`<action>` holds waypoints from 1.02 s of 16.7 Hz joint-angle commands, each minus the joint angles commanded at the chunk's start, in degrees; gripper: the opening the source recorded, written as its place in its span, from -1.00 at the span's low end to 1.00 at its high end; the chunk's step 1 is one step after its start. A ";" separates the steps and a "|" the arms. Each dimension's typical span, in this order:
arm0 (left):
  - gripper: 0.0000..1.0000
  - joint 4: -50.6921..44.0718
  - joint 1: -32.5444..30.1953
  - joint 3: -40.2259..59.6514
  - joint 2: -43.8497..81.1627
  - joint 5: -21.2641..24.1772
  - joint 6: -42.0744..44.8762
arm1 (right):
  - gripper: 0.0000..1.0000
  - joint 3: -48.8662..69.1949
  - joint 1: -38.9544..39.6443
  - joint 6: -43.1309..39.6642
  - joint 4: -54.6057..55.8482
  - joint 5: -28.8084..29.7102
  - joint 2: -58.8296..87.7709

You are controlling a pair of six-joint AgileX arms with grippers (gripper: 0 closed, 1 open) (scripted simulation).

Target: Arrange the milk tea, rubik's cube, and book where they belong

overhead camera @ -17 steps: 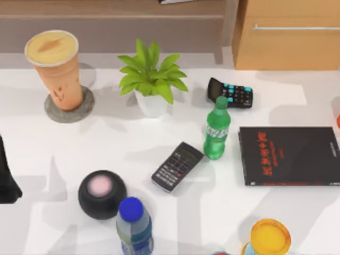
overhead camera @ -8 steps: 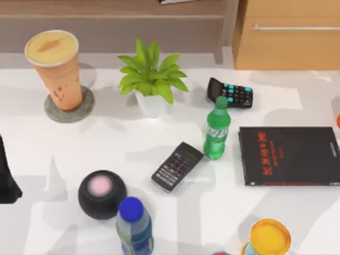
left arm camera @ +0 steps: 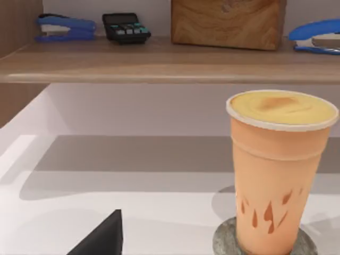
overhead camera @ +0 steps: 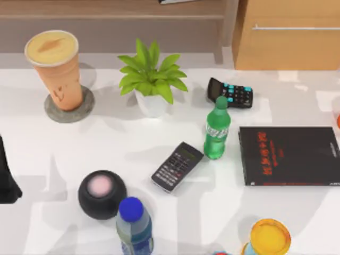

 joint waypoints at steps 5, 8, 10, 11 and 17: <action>1.00 0.00 0.00 0.00 0.00 0.00 0.00 | -1.00 -5.69 7.19 23.00 1.86 11.54 -17.33; 1.00 0.00 0.00 0.00 0.00 0.00 0.00 | -1.00 -12.15 14.96 40.92 3.20 19.30 -26.42; 1.00 0.00 0.00 0.00 0.00 0.00 0.00 | -1.00 -17.97 21.34 53.19 4.05 24.36 -30.84; 1.00 0.00 0.00 0.00 0.00 0.00 0.00 | -1.00 -21.26 24.70 59.22 4.50 26.80 -32.56; 1.00 0.00 0.00 0.00 0.00 0.00 0.00 | -1.00 -44.29 43.29 89.03 6.55 39.83 -33.98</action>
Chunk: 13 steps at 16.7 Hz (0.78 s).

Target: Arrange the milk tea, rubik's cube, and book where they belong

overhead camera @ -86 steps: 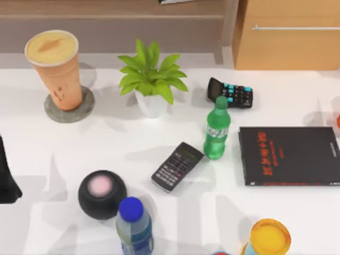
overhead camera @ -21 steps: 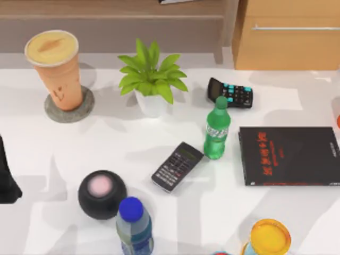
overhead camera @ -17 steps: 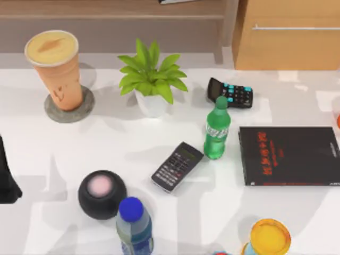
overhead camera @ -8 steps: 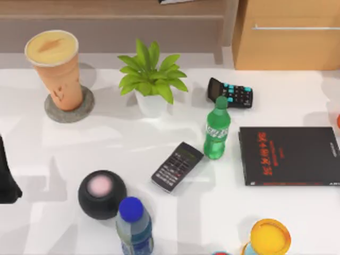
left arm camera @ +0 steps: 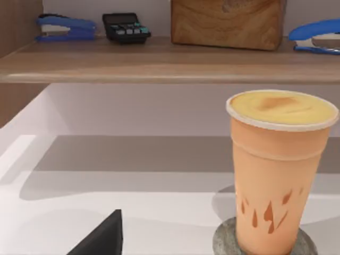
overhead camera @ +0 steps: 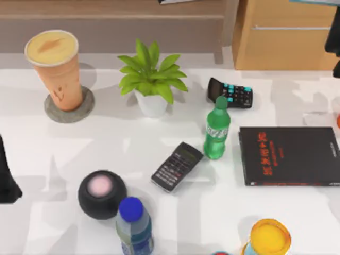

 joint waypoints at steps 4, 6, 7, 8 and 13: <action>1.00 0.00 0.00 0.00 0.00 0.00 0.00 | -1.00 -15.14 8.91 10.64 0.65 6.19 5.39; 1.00 0.00 0.00 0.00 0.00 0.00 0.00 | -1.00 -21.00 12.29 12.87 0.91 8.22 8.24; 1.00 0.00 0.00 0.00 0.00 0.00 0.00 | -1.00 -23.27 13.60 13.42 1.03 8.96 9.46; 1.00 0.00 0.00 0.00 0.00 0.00 0.00 | -1.00 -25.02 14.59 13.72 1.14 9.53 10.44; 1.00 0.00 0.00 0.00 0.00 0.00 0.00 | -1.00 -26.78 15.54 13.85 1.27 10.11 11.48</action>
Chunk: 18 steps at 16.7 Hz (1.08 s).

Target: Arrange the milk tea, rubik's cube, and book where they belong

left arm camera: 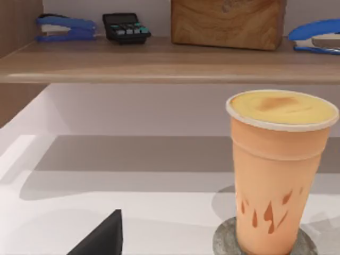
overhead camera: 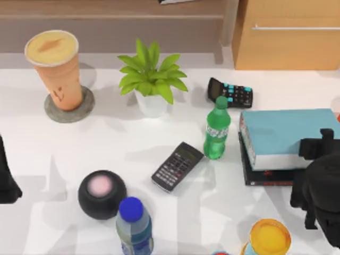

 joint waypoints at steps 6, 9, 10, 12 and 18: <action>1.00 0.00 0.00 0.00 0.00 0.00 0.00 | -1.00 0.58 -0.70 -0.42 1.18 -0.51 1.31; 1.00 0.00 0.00 0.00 0.00 0.00 0.00 | -1.00 0.59 -0.79 -0.52 1.38 -0.62 1.69; 1.00 0.00 0.00 0.00 0.00 0.00 0.00 | -1.00 0.59 -0.79 -0.52 1.38 -0.62 1.69; 1.00 0.00 0.00 0.00 0.00 0.00 0.00 | -0.70 0.59 -0.79 -0.52 1.38 -0.62 1.69; 1.00 0.00 0.00 0.00 0.00 0.00 0.00 | 0.21 0.59 -0.79 -0.52 1.38 -0.62 1.69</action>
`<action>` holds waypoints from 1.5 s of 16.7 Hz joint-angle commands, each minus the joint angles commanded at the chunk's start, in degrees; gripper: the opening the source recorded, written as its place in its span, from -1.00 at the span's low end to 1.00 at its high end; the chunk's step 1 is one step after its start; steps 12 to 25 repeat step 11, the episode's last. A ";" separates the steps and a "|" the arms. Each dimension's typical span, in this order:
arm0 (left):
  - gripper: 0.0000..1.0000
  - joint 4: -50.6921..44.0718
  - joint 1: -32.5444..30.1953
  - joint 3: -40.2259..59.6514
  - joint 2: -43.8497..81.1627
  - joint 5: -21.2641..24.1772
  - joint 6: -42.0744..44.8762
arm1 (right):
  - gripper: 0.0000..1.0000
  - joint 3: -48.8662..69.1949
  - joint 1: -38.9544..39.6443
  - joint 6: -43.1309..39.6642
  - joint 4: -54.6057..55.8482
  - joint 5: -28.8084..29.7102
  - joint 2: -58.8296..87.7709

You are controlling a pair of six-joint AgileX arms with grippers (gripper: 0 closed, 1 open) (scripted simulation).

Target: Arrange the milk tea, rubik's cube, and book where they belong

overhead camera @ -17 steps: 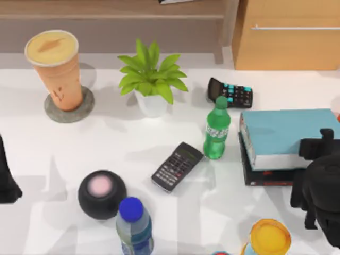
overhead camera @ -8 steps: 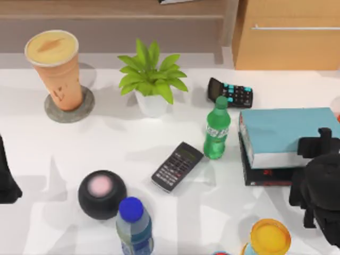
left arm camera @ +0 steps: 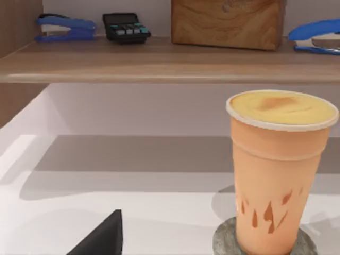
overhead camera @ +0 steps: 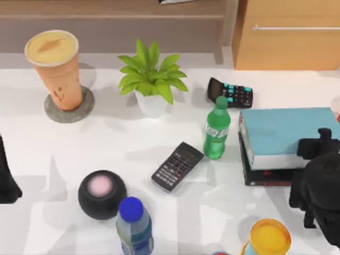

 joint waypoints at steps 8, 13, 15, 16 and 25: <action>1.00 0.00 0.00 0.00 0.00 0.00 0.00 | 1.00 0.00 0.00 0.00 0.00 0.00 0.00; 1.00 0.00 0.00 0.00 0.00 0.00 0.00 | 1.00 0.00 0.00 0.00 0.00 0.00 0.00; 1.00 0.00 0.00 0.00 0.00 0.00 0.00 | 1.00 0.00 0.00 0.00 0.00 0.00 0.00; 1.00 0.00 0.00 0.00 0.00 0.00 0.00 | 1.00 0.00 0.00 0.00 0.00 0.00 0.00; 1.00 0.00 0.00 0.00 0.00 0.00 0.00 | 1.00 0.00 0.00 0.00 0.00 0.00 0.00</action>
